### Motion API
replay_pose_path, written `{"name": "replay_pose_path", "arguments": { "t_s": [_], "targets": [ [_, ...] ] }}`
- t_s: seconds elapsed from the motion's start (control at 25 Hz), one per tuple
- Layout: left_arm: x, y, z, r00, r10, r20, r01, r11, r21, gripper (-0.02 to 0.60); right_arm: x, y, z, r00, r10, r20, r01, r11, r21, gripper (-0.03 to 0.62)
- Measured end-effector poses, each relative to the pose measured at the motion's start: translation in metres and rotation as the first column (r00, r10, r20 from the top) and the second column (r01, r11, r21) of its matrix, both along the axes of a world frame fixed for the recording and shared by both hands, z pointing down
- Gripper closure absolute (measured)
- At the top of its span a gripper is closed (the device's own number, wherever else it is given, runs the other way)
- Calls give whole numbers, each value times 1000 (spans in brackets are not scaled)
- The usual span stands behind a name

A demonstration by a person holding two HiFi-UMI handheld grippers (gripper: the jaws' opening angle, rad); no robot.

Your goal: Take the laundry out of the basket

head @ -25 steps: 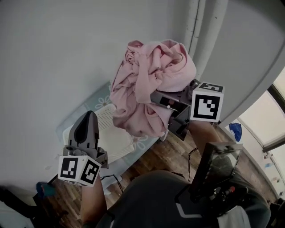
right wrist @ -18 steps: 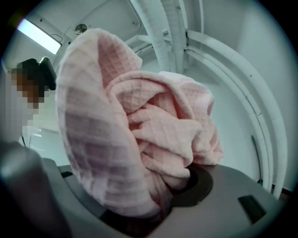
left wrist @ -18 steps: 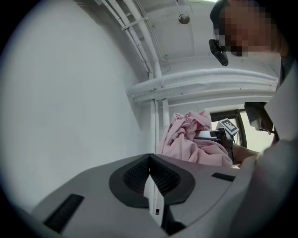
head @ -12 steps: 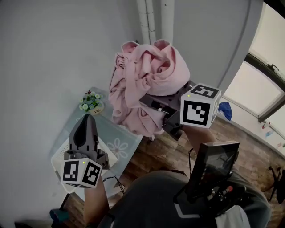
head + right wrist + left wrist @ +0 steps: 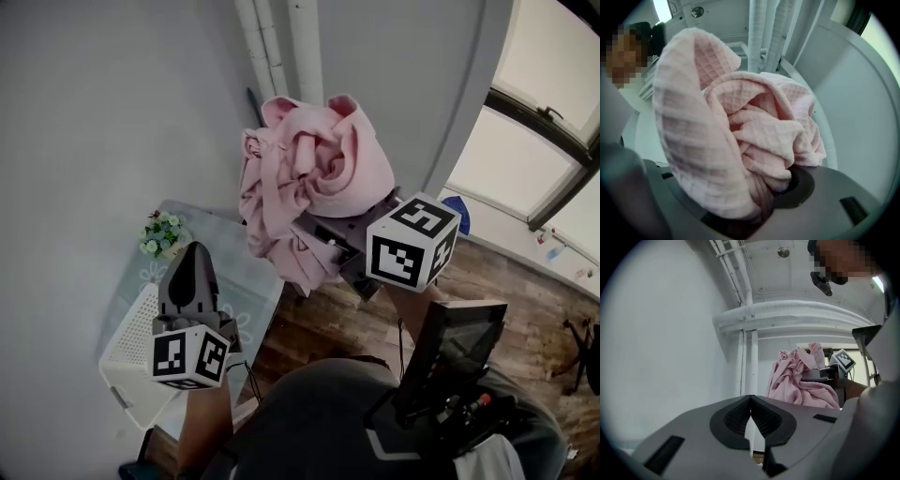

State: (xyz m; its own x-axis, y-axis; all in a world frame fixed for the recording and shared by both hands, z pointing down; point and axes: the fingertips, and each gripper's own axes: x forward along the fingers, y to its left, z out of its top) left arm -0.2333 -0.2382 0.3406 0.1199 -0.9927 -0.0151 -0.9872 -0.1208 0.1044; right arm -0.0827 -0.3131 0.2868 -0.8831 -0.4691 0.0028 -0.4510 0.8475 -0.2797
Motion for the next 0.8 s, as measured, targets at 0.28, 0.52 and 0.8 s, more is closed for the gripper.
{"name": "replay_pose_path", "arguments": {
  "t_s": [0.28, 0.52, 0.8],
  "targets": [
    [5, -29, 18, 997, 74, -14, -75, 996, -42, 572, 9, -16, 20, 989, 130, -73, -127, 991, 47, 310],
    [7, -35, 3, 994, 105, -9, -106, 991, -77, 572, 9, -13, 20, 978, 164, -127, -161, 986, 37, 310],
    [3, -33, 15, 992, 125, -11, -126, 989, -78, 572, 6, -8, 35, 967, 198, -160, -190, 980, 65, 310]
  ]
}}
